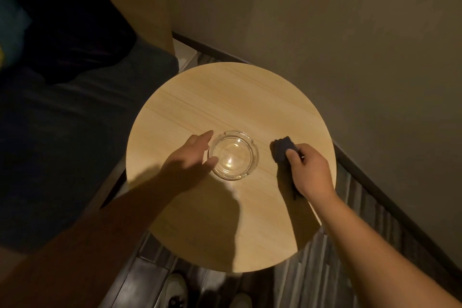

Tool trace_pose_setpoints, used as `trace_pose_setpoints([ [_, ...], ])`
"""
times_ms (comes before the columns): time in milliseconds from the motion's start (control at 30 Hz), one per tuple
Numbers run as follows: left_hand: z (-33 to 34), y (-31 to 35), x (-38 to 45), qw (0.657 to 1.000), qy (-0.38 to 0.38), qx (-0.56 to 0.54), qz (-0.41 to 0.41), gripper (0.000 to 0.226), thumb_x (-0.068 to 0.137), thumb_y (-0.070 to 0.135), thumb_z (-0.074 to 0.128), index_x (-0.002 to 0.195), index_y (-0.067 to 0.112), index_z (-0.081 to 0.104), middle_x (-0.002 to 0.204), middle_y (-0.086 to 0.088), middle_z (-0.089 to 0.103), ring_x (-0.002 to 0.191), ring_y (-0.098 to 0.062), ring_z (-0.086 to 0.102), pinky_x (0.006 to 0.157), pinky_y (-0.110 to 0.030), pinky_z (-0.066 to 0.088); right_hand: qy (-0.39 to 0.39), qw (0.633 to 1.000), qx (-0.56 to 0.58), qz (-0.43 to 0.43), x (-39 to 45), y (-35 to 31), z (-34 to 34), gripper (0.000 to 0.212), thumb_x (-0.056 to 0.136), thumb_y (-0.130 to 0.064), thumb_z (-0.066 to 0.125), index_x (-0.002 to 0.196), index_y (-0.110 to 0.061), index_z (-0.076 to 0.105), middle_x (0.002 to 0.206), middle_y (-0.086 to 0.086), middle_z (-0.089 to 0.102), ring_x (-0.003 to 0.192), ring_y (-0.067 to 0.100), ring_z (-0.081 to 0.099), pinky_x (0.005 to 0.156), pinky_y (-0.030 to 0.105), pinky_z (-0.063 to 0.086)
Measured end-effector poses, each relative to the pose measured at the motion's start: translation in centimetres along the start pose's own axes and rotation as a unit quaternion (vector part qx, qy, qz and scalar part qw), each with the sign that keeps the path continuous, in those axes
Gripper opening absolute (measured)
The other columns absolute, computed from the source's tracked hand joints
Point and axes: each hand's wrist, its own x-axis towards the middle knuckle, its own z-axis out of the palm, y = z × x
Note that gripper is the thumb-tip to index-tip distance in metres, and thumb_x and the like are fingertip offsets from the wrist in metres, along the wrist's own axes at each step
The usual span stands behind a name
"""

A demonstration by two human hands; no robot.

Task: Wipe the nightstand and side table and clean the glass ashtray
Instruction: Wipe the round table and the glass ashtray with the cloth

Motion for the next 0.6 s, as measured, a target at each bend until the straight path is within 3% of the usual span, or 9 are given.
trace_pose_setpoints([
  [67, 1.4, 0.8, -1.1, 0.986, 0.120, 0.097, 0.066, 0.042, 0.091, 0.022, 0.059, 0.128, 0.011, 0.042, 0.109, -0.018, 0.059, 0.081, -0.025, 0.058, 0.067, -0.031, 0.049, -0.010, 1.000, 0.000, 0.006, -0.1, -1.0, 2.3, 0.019, 0.096, -0.031, 0.047, 0.089, -0.019, 0.059, 0.078, -0.003, 0.058, 0.070, 0.015, 0.050, 0.054, 0.027, 0.031],
  [133, 2.2, 1.5, -2.1, 0.938, 0.201, 0.206, 0.193, 0.024, 0.075, -0.003, 0.065, 0.095, 0.001, 0.052, 0.072, -0.020, 0.061, 0.051, -0.028, 0.055, 0.044, -0.032, 0.050, -0.027, 0.996, 0.067, 0.051, 0.1, -2.0, 3.6, 0.022, 0.096, -0.030, 0.048, 0.083, -0.015, 0.058, 0.073, -0.003, 0.058, 0.068, 0.017, 0.051, 0.052, 0.027, 0.032],
  [200, 2.0, 1.7, -2.1, 0.926, 0.178, 0.246, 0.226, 0.012, 0.064, -0.009, 0.065, 0.070, -0.001, 0.060, 0.063, -0.019, 0.059, 0.041, -0.025, 0.052, 0.037, -0.028, 0.046, -0.062, 0.981, 0.149, 0.105, 0.8, -2.9, 3.9, 0.027, 0.095, -0.030, 0.049, 0.076, -0.012, 0.056, 0.070, 0.002, 0.058, 0.066, 0.020, 0.053, 0.055, 0.029, 0.036],
  [233, 1.7, 2.2, -2.0, 0.936, 0.147, 0.254, 0.195, 0.010, 0.063, -0.008, 0.067, 0.065, 0.000, 0.060, 0.062, -0.018, 0.059, 0.040, -0.025, 0.052, 0.037, -0.027, 0.046, -0.079, 0.972, 0.179, 0.128, 1.1, -3.2, 3.9, 0.027, 0.094, -0.029, 0.050, 0.075, -0.010, 0.055, 0.070, 0.005, 0.059, 0.066, 0.022, 0.054, 0.058, 0.030, 0.038],
  [300, 0.9, 3.3, -1.0, 0.975, 0.097, 0.189, 0.063, 0.006, 0.078, 0.003, 0.064, 0.078, 0.000, 0.058, 0.064, -0.013, 0.055, 0.046, -0.024, 0.050, 0.045, -0.029, 0.046, -0.108, 0.948, 0.249, 0.164, 1.6, -3.5, 3.5, 0.025, 0.093, -0.026, 0.053, 0.078, -0.008, 0.056, 0.074, 0.011, 0.060, 0.069, 0.024, 0.056, 0.064, 0.032, 0.041],
  [367, -0.1, 3.6, 0.5, 0.988, 0.036, 0.122, -0.086, 0.016, 0.096, 0.018, 0.044, 0.098, 0.004, 0.051, 0.068, -0.004, 0.047, 0.059, -0.024, 0.050, 0.061, -0.034, 0.046, -0.132, 0.936, 0.276, 0.172, 2.0, -3.7, 3.0, 0.026, 0.093, -0.026, 0.054, 0.083, -0.002, 0.059, 0.077, 0.014, 0.060, 0.069, 0.025, 0.056, 0.064, 0.034, 0.043],
  [467, -1.0, 3.6, 1.8, 0.991, -0.022, 0.098, -0.089, 0.018, 0.095, 0.013, 0.049, 0.110, 0.004, 0.051, 0.084, -0.006, 0.060, 0.083, -0.026, 0.061, 0.076, -0.037, 0.051, -0.156, 0.954, 0.218, 0.135, 2.5, -4.1, 2.5, 0.035, 0.094, -0.029, 0.054, 0.089, 0.005, 0.060, 0.075, 0.013, 0.058, 0.065, 0.023, 0.053, 0.059, 0.030, 0.040],
  [600, -2.3, 3.2, 2.2, 0.991, -0.056, 0.098, -0.078, 0.023, 0.090, 0.009, 0.058, 0.111, 0.011, 0.051, 0.093, -0.007, 0.066, 0.085, -0.024, 0.065, 0.077, -0.038, 0.054, -0.161, 0.969, 0.175, 0.072, 3.1, -4.4, 2.5, 0.038, 0.093, -0.032, 0.056, 0.080, 0.003, 0.060, 0.068, 0.010, 0.050, 0.060, 0.019, 0.045, 0.058, 0.029, 0.035],
])
